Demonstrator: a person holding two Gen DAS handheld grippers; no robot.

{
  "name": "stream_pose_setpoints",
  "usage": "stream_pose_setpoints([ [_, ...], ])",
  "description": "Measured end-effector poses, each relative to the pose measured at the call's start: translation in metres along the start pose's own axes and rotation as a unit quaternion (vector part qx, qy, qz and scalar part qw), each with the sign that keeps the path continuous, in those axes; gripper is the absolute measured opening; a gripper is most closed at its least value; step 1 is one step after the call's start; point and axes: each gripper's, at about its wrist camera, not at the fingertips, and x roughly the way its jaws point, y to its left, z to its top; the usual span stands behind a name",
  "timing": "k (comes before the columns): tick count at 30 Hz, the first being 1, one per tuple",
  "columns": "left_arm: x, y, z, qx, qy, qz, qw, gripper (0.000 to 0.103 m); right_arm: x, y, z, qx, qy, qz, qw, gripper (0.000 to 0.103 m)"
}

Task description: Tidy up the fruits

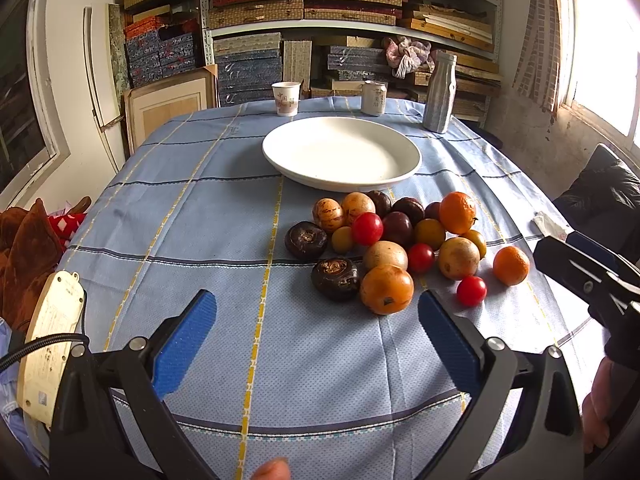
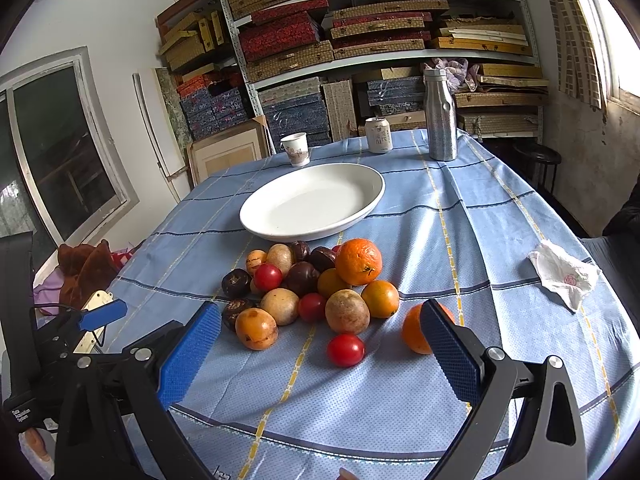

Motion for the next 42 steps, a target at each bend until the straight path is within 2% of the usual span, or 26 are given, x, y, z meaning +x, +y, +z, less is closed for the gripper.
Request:
stream_pose_setpoints([
  [42, 0.0023, 0.001, -0.0007, -0.003, 0.007, 0.002, 1.0, 0.099, -0.0081, 0.0032, 0.0045, -0.005, -0.005, 0.004, 1.0, 0.1],
])
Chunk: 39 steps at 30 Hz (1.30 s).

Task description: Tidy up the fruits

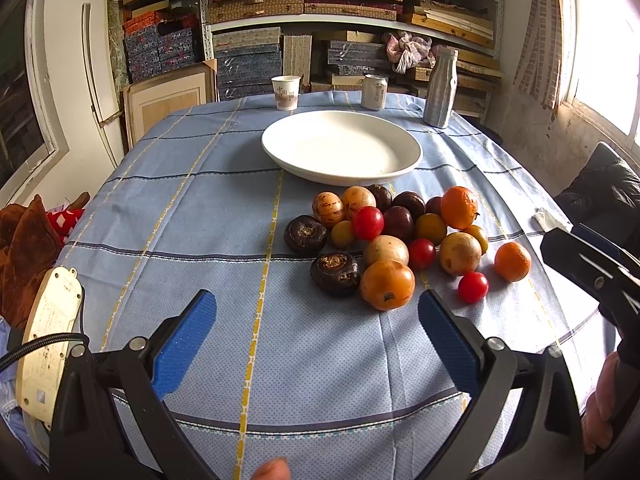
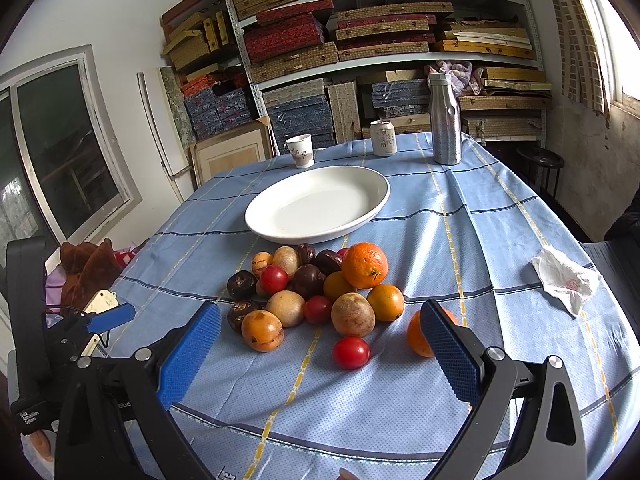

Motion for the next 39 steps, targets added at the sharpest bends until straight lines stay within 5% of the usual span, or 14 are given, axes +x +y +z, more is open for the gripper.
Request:
stream_pose_setpoints([
  [39, 0.0048, -0.0038, -0.0063, -0.001, 0.007, -0.001, 1.0, 0.099, -0.0008, 0.0014, 0.0003, -0.001, 0.0, 0.0, 1.0, 0.1],
])
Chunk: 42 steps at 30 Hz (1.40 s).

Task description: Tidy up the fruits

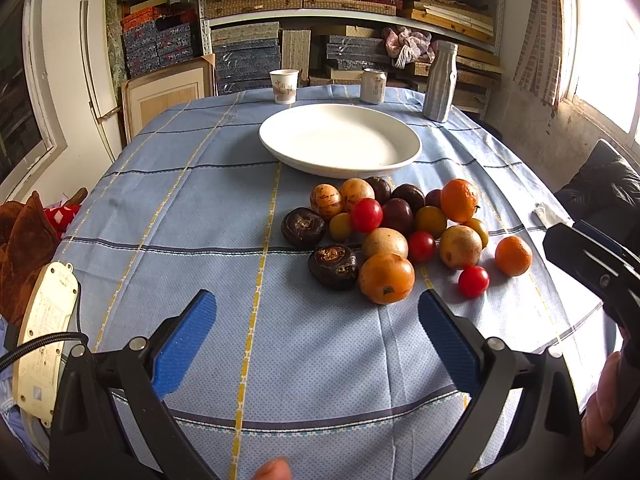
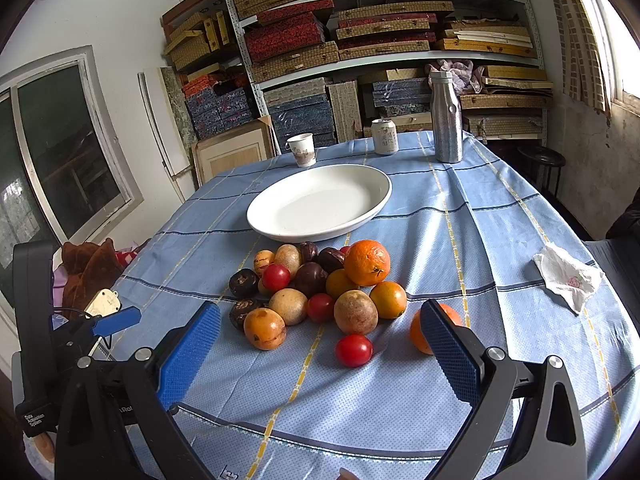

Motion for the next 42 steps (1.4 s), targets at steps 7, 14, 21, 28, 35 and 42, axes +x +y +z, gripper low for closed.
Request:
stream_pose_setpoints([
  [7, 0.0, -0.001, -0.002, 0.0, 0.001, 0.0, 1.0, 0.099, 0.0, 0.004, 0.0, -0.003, 0.003, 0.001, 1.0, 0.1],
  [14, 0.003, -0.001, -0.005, -0.001, 0.005, 0.0, 1.0, 0.099, -0.003, 0.011, -0.001, -0.006, 0.003, 0.002, 1.0, 0.1],
  [21, 0.005, 0.001, -0.004, 0.0, 0.013, 0.0, 0.9999, 0.099, 0.004, 0.009, -0.004, -0.01, 0.005, 0.004, 1.0, 0.1],
  [28, 0.014, 0.004, -0.003, 0.008, 0.024, 0.003, 0.9997, 0.099, 0.016, 0.008, -0.007, -0.038, 0.027, 0.005, 0.999, 0.1],
  [35, 0.046, 0.012, 0.001, 0.025, 0.062, -0.033, 0.9972, 0.099, 0.042, -0.004, -0.01, -0.075, 0.078, -0.006, 0.994, 0.1],
  [42, 0.082, 0.007, 0.012, 0.056, 0.109, -0.071, 0.99, 0.099, 0.06, -0.022, -0.014, -0.115, 0.123, -0.002, 0.986, 0.1],
])
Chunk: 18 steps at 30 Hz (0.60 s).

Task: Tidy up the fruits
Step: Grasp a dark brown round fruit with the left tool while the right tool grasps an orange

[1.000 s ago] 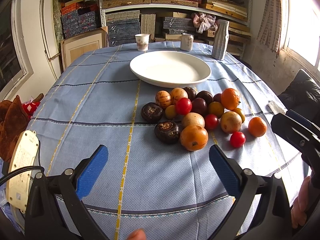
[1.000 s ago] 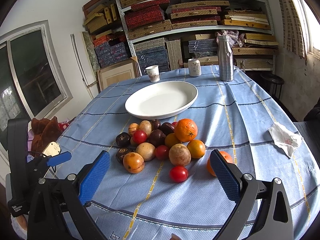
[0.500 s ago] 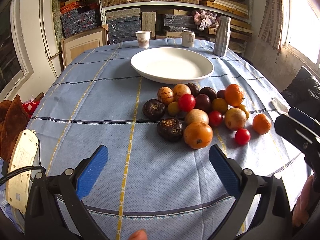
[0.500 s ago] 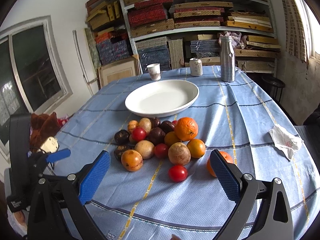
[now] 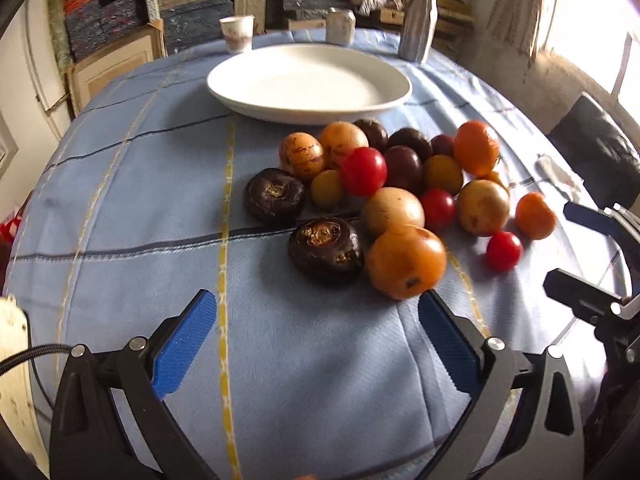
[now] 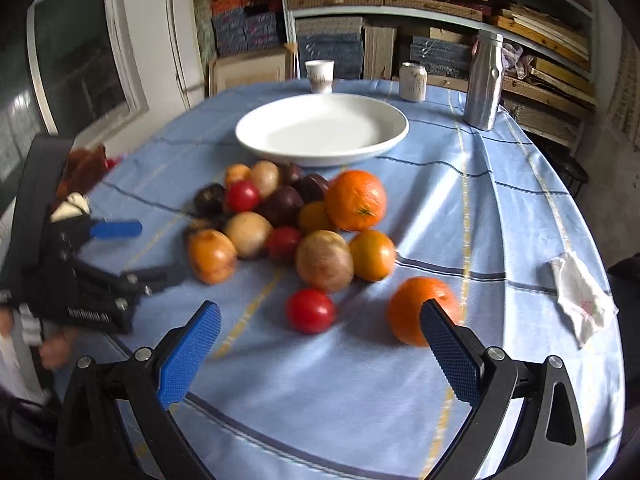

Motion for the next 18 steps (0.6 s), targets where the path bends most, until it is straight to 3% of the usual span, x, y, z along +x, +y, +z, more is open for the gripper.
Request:
stream_pose_setpoints([
  [5, 0.018, 0.006, 0.008, -0.013, 0.025, -0.035, 0.999, 0.099, -0.002, -0.012, 0.003, -0.008, -0.014, 0.001, 1.0, 0.1],
  [9, 0.027, -0.006, 0.005, 0.017, 0.044, -0.027, 0.9985, 0.099, 0.002, -0.015, -0.001, -0.029, -0.017, -0.004, 0.999, 0.1],
  [12, 0.029, -0.021, 0.004, 0.057, 0.045, 0.012, 0.9973, 0.099, 0.003, -0.017, -0.004, -0.032, -0.021, 0.003, 0.999, 0.1],
  [15, 0.032, -0.012, 0.005, 0.038, 0.051, -0.017, 0.9978, 0.099, -0.002, -0.023, -0.006, -0.028, -0.027, 0.003, 0.999, 0.1],
  [18, 0.029, -0.012, 0.003, 0.059, 0.05, -0.022, 0.9968, 0.099, -0.005, -0.033, -0.01, -0.021, -0.032, -0.001, 0.999, 0.1],
])
